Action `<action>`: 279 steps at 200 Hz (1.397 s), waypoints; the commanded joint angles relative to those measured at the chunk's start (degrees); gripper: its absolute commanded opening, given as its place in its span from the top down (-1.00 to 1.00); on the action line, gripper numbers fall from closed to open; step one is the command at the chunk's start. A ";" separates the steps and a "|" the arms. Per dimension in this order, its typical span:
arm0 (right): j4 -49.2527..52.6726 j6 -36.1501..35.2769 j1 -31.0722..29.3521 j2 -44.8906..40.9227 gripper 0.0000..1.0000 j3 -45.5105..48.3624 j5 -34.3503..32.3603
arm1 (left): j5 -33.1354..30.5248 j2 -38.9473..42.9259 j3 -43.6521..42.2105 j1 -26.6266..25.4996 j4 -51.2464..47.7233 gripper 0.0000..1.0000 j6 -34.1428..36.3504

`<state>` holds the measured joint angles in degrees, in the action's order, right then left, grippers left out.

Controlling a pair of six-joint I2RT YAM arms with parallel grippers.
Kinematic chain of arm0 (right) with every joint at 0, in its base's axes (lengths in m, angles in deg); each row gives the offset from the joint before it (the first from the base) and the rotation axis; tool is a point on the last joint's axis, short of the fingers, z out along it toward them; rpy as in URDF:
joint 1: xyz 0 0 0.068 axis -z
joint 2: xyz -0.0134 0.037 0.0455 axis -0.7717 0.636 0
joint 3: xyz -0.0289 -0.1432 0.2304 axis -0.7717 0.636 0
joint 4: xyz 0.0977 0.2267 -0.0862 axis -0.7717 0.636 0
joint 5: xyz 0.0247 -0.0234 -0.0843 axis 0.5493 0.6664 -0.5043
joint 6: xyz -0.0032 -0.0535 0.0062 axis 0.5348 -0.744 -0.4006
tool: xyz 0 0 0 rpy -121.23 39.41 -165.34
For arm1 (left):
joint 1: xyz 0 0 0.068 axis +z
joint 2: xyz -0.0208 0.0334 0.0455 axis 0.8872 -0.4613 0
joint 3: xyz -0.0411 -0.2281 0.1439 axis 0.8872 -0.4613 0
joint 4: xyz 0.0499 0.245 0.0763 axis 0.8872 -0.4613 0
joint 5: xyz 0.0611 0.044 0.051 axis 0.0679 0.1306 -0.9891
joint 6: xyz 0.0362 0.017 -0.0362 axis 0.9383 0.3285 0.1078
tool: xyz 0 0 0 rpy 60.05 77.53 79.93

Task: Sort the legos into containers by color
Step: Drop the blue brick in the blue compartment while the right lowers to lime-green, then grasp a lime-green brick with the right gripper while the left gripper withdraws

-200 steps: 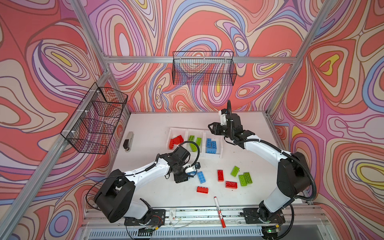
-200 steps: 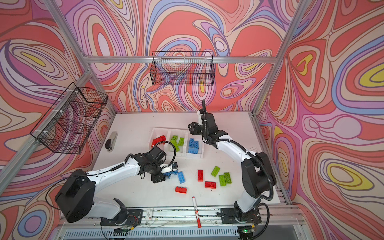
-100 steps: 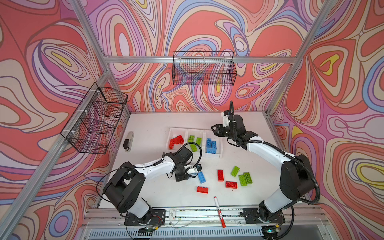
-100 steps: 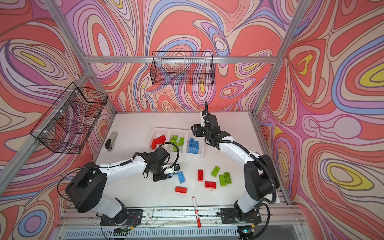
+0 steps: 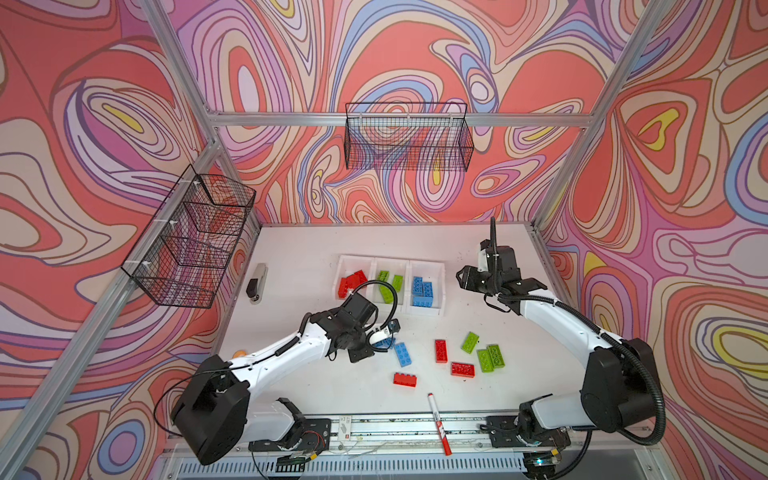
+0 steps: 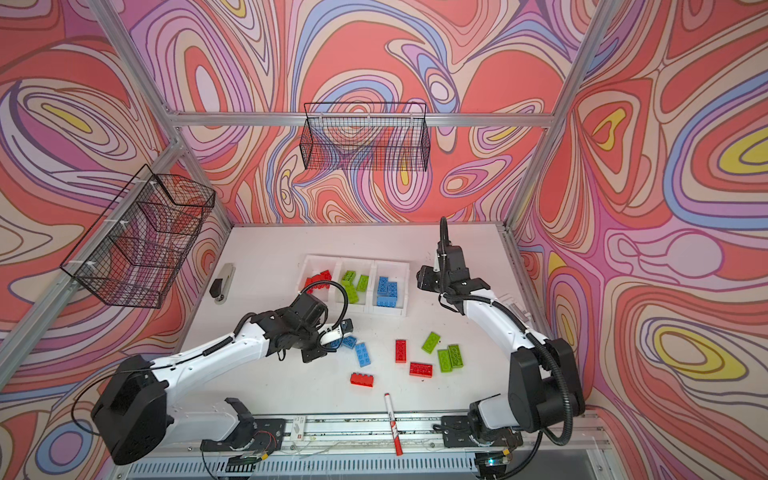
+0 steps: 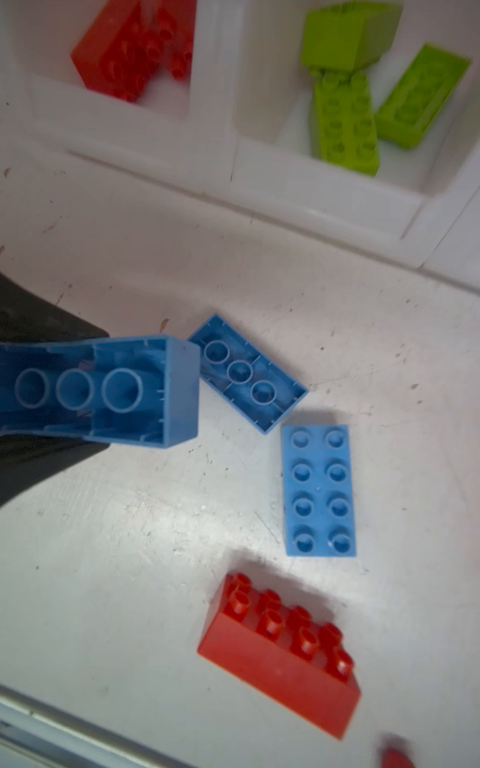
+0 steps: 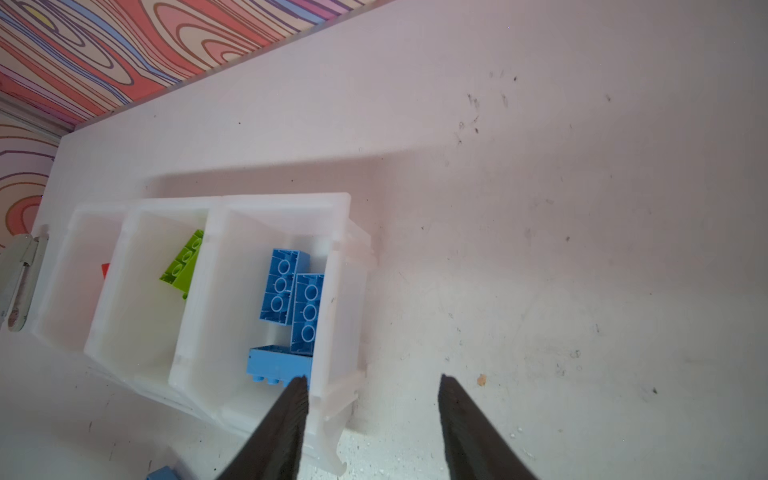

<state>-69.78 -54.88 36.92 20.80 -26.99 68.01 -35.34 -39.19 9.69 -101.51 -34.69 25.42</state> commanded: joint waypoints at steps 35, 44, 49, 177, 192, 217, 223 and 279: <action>2.38 2.50 0.94 -5.17 -0.09 5.70 -1.70 | -0.11 -6.30 15.39 2.77 10.01 0.71 -9.62; 3.77 2.54 1.09 -6.59 -0.09 6.29 -2.32 | -1.94 -9.02 18.12 2.76 12.90 0.67 -11.77; 4.46 2.67 1.15 -7.41 -0.09 6.75 -2.65 | -2.31 -10.83 19.73 2.77 13.90 0.66 -12.97; 21.93 12.74 6.09 -22.63 -0.12 16.63 -3.70 | -4.19 -45.19 48.81 -3.98 12.95 0.46 -33.07; 22.26 14.15 6.14 -22.62 -0.14 16.69 -4.35 | -3.94 -46.69 49.83 -4.75 12.63 0.41 -33.59; 23.21 16.46 6.12 -21.66 -0.18 17.74 -5.17 | -4.77 -48.75 51.76 -5.31 11.91 0.27 -35.78; 23.29 16.93 6.19 -21.49 -0.19 18.18 -4.88 | -4.57 -49.11 52.04 -5.31 11.81 0.20 -36.30; 25.52 18.04 6.20 -21.38 -0.21 18.78 -5.91 | -8.56 -45.60 47.92 -5.41 17.07 -0.44 -34.35</action>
<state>-46.39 -38.45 42.75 -0.89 -8.17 63.75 -40.52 -87.49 59.39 -106.80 -20.38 -9.62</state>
